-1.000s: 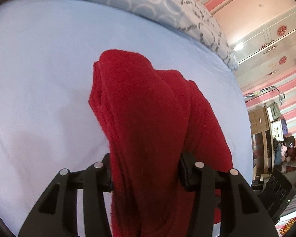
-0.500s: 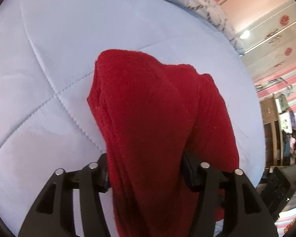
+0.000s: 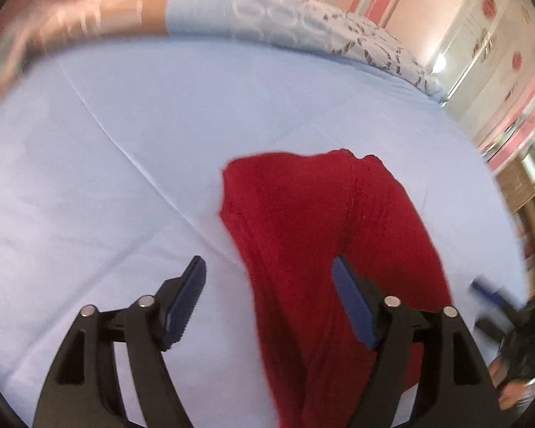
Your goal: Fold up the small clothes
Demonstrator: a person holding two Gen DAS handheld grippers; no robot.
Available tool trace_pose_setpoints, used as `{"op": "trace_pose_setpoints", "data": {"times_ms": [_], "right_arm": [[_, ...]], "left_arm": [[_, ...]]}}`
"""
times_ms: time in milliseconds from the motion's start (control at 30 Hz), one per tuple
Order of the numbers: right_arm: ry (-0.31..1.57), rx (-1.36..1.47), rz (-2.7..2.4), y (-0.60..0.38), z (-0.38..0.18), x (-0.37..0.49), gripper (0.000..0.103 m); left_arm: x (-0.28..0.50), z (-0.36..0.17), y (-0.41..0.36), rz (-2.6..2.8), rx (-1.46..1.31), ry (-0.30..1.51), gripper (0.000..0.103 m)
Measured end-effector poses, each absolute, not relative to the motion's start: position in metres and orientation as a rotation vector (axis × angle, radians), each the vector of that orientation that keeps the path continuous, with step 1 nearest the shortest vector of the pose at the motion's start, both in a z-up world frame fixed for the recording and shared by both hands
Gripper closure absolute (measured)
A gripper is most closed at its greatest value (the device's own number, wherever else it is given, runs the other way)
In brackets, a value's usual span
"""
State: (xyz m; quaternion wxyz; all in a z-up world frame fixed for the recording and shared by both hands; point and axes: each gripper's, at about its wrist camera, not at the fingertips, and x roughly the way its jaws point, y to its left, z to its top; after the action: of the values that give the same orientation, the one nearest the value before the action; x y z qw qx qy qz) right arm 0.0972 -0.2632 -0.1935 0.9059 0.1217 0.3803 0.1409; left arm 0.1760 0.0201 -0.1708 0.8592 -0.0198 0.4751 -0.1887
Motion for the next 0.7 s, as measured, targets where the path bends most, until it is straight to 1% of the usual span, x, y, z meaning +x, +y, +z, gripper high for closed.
{"op": "trace_pose_setpoints", "data": {"times_ms": [100, 133, 200, 300, 333, 400, 433, 533, 567, 700], "right_arm": [[0.746, 0.062, 0.152, -0.242, -0.194, 0.096, 0.020], [0.748, -0.018, 0.111, -0.228, -0.201, 0.102, 0.020], [0.744, -0.128, 0.047, -0.225, -0.213, 0.091, 0.020], [0.757, -0.194, 0.015, -0.221, -0.230, 0.087, 0.020], [0.762, -0.199, 0.006, -0.223, -0.235, 0.087, 0.020], [0.784, -0.181, 0.000, -0.230, -0.243, 0.089, 0.019], [0.796, -0.158, 0.002, -0.233, -0.246, 0.093, 0.016], [0.840, -0.042, 0.032, -0.253, -0.254, 0.094, 0.012], [0.854, -0.004, 0.048, -0.258, -0.255, 0.095, 0.012], [0.886, 0.100, 0.104, -0.270, -0.254, 0.094, 0.012]], "left_arm": [[0.163, -0.167, 0.005, -0.328, 0.083, 0.898, 0.024], [0.173, -0.172, -0.001, -0.307, 0.104, 0.882, 0.024], [0.195, -0.188, -0.005, -0.282, 0.122, 0.906, 0.024], [0.230, -0.209, -0.008, -0.330, 0.087, 0.961, 0.022], [0.238, -0.214, -0.008, -0.342, 0.076, 0.977, 0.022], [0.249, -0.222, -0.003, -0.364, 0.042, 1.002, 0.017], [0.255, -0.226, -0.001, -0.375, 0.022, 1.015, 0.015], [0.265, -0.239, 0.012, -0.412, -0.043, 1.045, 0.006], [0.267, -0.244, 0.017, -0.422, -0.066, 1.055, 0.005], [0.263, -0.247, 0.034, -0.445, -0.150, 1.085, 0.005]]}}
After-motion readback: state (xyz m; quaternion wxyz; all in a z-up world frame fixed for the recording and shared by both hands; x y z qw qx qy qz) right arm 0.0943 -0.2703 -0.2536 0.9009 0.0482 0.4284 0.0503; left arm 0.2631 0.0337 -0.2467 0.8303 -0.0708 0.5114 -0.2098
